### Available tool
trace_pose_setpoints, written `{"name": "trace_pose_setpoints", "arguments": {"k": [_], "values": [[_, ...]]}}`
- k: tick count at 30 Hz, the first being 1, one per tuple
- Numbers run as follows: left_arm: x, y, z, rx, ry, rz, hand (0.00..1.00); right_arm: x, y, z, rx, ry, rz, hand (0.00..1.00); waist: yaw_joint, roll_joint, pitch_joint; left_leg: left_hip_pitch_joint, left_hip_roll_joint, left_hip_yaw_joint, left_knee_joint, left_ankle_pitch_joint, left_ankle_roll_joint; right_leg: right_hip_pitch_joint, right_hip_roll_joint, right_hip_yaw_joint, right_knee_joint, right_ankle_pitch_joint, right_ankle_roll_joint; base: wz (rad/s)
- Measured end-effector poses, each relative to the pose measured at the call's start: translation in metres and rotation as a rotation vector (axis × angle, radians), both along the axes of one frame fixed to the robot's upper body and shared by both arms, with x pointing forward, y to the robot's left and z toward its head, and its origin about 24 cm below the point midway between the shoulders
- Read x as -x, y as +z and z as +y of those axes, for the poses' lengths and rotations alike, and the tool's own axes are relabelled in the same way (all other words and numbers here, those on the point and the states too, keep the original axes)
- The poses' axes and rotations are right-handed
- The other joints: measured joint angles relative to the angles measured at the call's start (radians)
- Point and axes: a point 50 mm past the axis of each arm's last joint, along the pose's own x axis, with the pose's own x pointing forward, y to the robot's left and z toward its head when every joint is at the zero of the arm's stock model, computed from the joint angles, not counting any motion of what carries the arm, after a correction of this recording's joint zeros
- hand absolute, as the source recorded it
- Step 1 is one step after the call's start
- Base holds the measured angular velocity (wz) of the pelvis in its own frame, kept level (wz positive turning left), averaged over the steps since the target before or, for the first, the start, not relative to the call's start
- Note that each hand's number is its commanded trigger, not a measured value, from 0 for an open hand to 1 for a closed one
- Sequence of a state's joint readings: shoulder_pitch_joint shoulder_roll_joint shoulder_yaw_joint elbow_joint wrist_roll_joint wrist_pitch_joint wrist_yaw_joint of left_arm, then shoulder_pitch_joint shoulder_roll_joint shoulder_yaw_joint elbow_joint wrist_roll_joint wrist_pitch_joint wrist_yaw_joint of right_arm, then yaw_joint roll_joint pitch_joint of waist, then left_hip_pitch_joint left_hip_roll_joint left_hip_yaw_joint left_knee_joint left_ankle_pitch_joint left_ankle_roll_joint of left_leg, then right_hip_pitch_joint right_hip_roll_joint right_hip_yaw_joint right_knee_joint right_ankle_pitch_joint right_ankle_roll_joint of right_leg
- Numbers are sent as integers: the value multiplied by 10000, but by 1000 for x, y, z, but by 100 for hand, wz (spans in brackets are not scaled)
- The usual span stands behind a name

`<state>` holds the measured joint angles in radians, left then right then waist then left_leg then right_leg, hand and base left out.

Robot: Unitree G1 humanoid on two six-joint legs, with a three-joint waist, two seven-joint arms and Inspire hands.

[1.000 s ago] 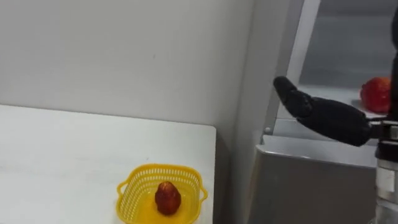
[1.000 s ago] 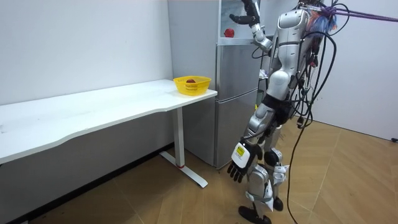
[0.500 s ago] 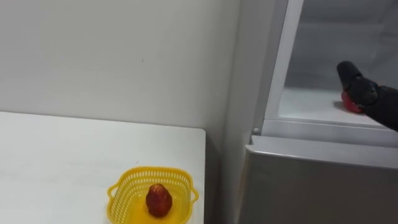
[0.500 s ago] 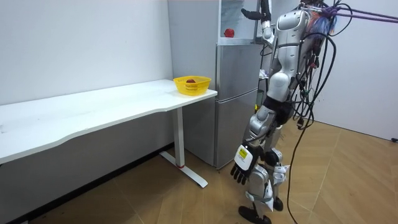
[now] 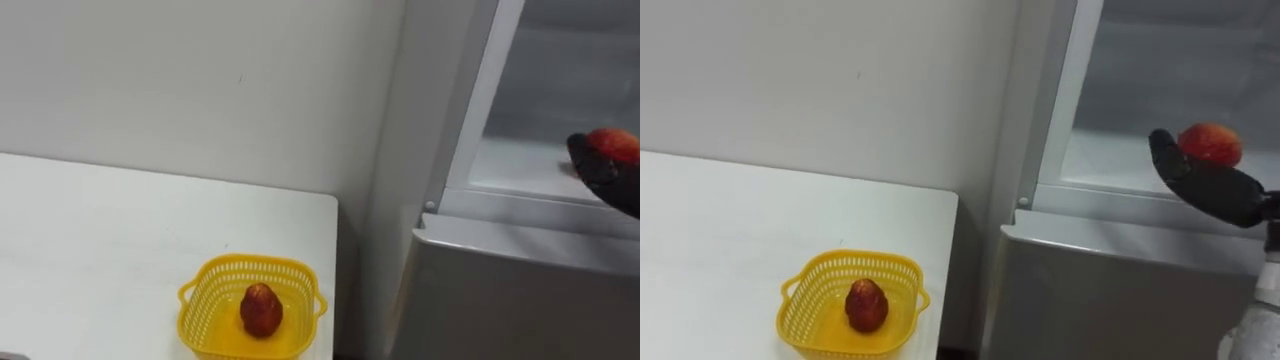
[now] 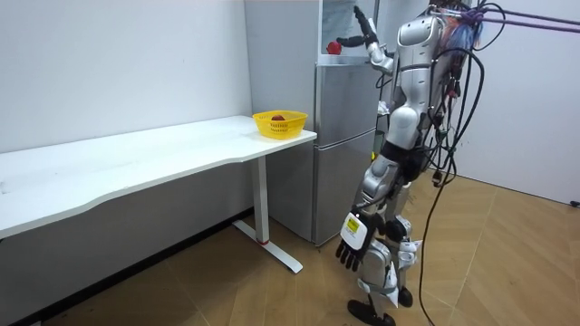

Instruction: Retrieve from the upper fridge

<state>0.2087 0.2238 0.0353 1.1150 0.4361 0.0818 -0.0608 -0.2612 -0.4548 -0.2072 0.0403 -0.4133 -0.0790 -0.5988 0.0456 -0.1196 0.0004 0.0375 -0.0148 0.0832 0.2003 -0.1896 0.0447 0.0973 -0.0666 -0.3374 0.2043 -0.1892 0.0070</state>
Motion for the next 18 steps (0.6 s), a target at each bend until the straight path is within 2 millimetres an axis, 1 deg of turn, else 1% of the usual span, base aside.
{"name": "trace_pose_setpoints", "arguments": {"k": [1,2,3,4,5,7,8,10,12,15,17,18], "values": [[-2,1,1,-10,-15,-61,0,-2,0,-2,180,-53,275,0,17,-30,8,-37,0,-3,-1,2,-3,-40,0,-11,0,0,0,0],[-3,1,2,-7,-39,-93,0,-3,1,-3,266,-42,384,0,30,-47,0,-72,0,-7,-1,3,-5,-72,-1,-24,0,0,0,0],[-6,2,3,-10,-136,-168,0,-6,3,-4,438,-31,573,0,57,-87,12,-117,1,-17,0,10,-12,-117,-1,-40,0,0,0,0],[-9,2,4,-47,-194,-234,0,-9,5,-6,544,-22,721,0,79,-136,40,-127,2,-25,-1,12,-14,-124,2,-53,-2,0,0,0],[-7,3,4,-65,-187,-194,0,-11,6,-7,572,-54,782,0,94,-170,48,-129,3,-39,-9,12,-15,-123,3,-67,-3,0,0,5],[-9,4,7,-142,-231,-248,0,-18,6,-7,648,34,1046,0,140,-277,-4,-125,5,-63,2,14,-18,-121,7,-99,-12,0,0,4],[-9,4,7,-149,-241,-221,0,-19,6,-7,669,64,1114,0,150,-291,-11,-124,4,-72,8,14,-18,-117,5,-110,-11,1,0,6],[-9,4,7,-163,-310,-210,0,-29,6,-4,639,176,1294,0,139,-327,-36,-176,-11,-179,56,14,-17,-99,-4,-211,-9,3,2,11],[-11,4,7,-180,-364,-266,0,-35,8,-4,513,162,1348,0,131,-325,-35,-255,-17,-254,86,14,-17,-121,-6,-238,-13,3,2,14],[-12,4,7,-167,-526,-288,0,-47,13,-5,512,-6,1443,0,62,-269,6,-395,-38,-440,198,13,-17,-122,-22,-505,-14,3,2,19],[-16,5,8,-191,-583,-416,0,-49,13,-10,559,-203,1590,0,21,-261,11,-477,-52,-559,218,17,-23,-161,-31,-622,-23,3,2,21],[-14,6,9,-220,-558,-382,0,-50,10,-15,684,-361,1854,0,96,-260,11,-484,-52,-590,221,21,-29,-165,-30,-615,-19,2,2,8]]}}
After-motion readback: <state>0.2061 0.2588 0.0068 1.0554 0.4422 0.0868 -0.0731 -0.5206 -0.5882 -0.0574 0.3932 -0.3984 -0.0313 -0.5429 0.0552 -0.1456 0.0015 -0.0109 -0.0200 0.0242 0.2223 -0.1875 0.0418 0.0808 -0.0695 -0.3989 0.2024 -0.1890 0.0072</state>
